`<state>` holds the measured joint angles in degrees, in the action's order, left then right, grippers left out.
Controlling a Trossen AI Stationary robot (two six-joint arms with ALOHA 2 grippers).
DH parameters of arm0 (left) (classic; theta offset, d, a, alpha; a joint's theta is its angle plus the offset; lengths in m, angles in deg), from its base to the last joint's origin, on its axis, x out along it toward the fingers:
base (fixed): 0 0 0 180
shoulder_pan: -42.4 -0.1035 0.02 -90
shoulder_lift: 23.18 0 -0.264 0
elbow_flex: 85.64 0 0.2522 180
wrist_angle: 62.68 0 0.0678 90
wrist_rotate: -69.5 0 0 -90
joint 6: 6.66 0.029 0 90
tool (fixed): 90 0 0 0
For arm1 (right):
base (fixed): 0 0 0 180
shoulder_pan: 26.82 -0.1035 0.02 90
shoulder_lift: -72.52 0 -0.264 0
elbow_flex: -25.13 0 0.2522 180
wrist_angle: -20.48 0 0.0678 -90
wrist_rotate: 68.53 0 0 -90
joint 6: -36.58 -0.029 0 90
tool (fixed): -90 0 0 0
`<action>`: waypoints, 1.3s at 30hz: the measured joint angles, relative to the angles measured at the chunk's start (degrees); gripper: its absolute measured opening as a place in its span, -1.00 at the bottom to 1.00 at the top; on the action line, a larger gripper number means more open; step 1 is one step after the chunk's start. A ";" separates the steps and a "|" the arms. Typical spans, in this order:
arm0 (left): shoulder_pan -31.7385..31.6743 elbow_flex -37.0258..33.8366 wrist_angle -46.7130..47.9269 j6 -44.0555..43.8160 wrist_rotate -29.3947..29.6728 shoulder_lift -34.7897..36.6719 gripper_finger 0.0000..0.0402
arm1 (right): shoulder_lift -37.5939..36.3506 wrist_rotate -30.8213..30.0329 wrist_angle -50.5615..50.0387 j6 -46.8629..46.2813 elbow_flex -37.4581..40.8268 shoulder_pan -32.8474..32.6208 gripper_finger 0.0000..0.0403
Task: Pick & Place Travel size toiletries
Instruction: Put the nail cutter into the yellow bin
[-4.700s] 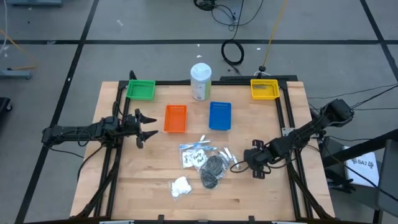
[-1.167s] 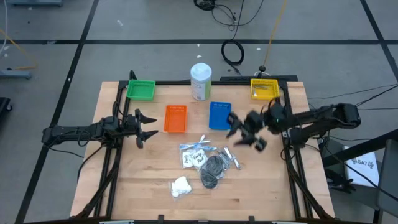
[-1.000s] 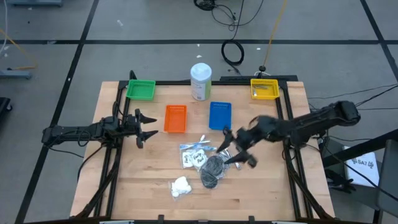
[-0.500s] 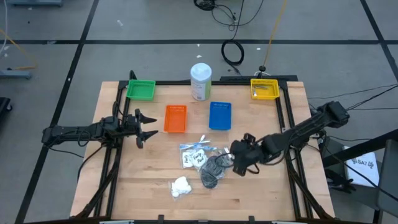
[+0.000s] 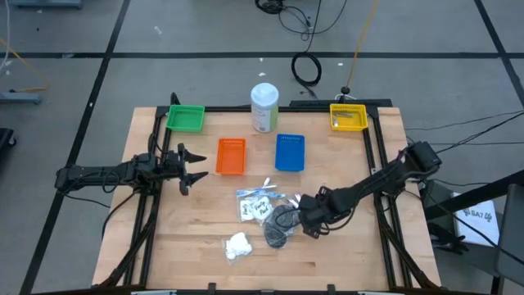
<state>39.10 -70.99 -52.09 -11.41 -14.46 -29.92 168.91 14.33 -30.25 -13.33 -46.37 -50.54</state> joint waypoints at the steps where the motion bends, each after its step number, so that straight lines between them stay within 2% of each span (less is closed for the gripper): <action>1: -0.01 0.01 -0.01 0.00 0.00 0.00 0.36 | 0.38 0.03 0.04 -0.56 0.00 0.11 0.23; 7: 0.01 0.01 -0.01 -0.02 0.00 0.00 0.36 | 1.87 1.72 -0.89 -2.22 -0.01 1.19 0.22; 11: -0.01 0.01 -0.01 -0.02 0.00 0.00 0.36 | 2.00 2.95 -2.25 -3.43 -0.07 1.94 0.14; 29: 0.00 0.00 -0.01 -0.01 0.00 0.00 0.36 | 1.85 3.14 -3.21 0.04 -0.07 2.02 -0.74; 32: 0.00 0.00 -0.01 -0.01 0.00 0.00 0.36 | 1.81 3.01 -3.35 0.91 -0.04 2.02 -0.79; 39: 0.01 0.01 -0.02 -0.01 0.00 0.00 0.36 | -1.69 2.77 -5.64 1.57 0.24 2.04 -0.74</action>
<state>39.10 -70.98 -52.10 -11.42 -14.46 -29.92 167.22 17.09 -35.89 -11.76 -46.13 -48.50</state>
